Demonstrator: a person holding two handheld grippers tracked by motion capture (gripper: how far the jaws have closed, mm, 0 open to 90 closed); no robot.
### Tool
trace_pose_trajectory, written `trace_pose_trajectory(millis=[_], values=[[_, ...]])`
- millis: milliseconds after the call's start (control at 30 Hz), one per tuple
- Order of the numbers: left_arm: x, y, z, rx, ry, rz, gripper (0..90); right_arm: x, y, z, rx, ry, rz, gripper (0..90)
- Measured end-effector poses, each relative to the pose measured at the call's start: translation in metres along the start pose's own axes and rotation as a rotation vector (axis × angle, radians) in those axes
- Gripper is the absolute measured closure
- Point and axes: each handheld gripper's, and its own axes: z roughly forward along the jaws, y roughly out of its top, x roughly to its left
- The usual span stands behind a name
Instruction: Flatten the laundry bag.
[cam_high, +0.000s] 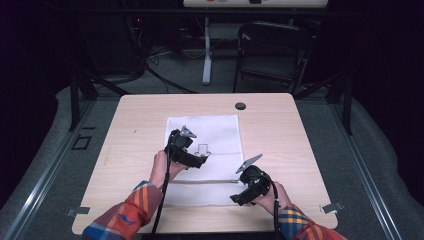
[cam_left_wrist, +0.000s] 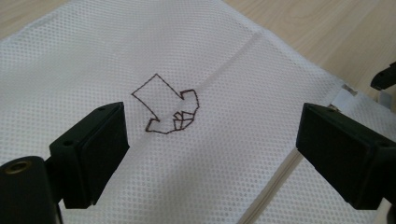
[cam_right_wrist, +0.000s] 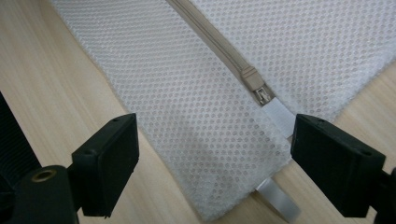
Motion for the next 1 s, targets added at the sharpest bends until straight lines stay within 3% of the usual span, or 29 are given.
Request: trace_pose_trajectory(millis=[567, 733, 867, 1000], values=[[-0.022, -0.004, 0.018, 0.054, -0.053, 0.065, 9.2, -0.013, -0.002, -0.005, -0.017, -0.032, 0.03, 17.5], [-0.025, -0.003, 0.02, 0.044, -0.075, 0.083, 9.7, -0.013, -0.001, -0.004, -0.017, -0.033, 0.038, 18.3], [-0.028, -0.004, 0.024, 0.052, -0.11, 0.09, 10.0, -0.014, 0.001, -0.005, -0.021, -0.057, 0.046, 20.4], [-0.032, -0.003, 0.029, 0.062, -0.125, 0.123, 10.5, -0.016, 0.002, -0.004, -0.037, -0.078, 0.06, 22.3]])
